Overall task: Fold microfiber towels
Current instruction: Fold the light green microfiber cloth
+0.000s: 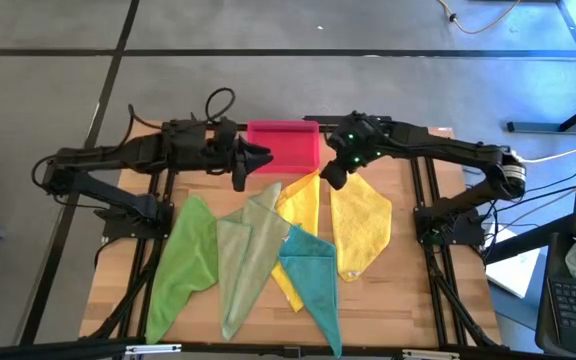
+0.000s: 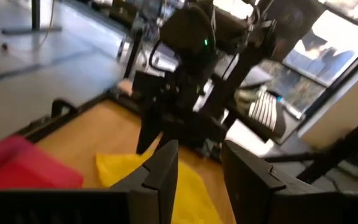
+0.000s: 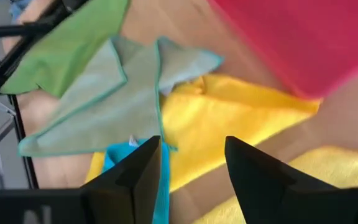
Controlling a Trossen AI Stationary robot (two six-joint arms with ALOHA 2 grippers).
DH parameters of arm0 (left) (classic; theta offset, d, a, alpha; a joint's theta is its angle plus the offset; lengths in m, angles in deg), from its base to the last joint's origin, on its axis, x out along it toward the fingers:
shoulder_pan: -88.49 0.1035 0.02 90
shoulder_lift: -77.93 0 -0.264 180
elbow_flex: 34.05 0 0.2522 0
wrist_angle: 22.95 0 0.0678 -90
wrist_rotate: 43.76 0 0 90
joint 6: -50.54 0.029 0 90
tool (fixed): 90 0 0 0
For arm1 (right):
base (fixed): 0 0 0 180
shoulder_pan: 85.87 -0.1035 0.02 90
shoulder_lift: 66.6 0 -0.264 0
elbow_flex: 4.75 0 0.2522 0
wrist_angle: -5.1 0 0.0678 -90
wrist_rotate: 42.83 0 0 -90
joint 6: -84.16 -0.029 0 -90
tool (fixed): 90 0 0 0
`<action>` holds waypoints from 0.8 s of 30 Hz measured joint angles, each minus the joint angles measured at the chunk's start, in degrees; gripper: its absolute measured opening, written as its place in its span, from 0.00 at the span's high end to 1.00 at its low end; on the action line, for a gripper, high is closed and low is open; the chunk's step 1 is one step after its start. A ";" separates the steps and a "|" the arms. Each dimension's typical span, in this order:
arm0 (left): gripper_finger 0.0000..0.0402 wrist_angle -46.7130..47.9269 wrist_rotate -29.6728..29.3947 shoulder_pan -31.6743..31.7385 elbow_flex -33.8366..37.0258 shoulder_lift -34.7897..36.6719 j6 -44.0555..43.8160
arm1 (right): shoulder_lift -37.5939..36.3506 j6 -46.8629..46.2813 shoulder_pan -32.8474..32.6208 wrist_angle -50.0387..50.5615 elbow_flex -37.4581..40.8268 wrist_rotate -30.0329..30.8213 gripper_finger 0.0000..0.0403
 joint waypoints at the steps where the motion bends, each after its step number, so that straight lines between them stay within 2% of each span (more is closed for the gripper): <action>1: 0.71 2.38 0.77 0.23 -0.56 -0.02 -0.12 | 0.65 0.03 0.39 0.64 0.00 -0.62 0.55; 8: 0.71 7.99 3.46 0.77 -1.74 -0.06 -0.07 | 3.98 1.33 2.14 1.20 0.00 -0.88 0.55; 19: 0.71 10.84 3.52 0.32 -1.75 0.02 2.36 | 7.93 9.14 2.11 4.43 0.00 8.92 0.55; 24: 0.71 11.17 4.51 0.29 -1.74 0.02 3.11 | 9.72 7.56 2.11 3.64 0.00 6.14 0.55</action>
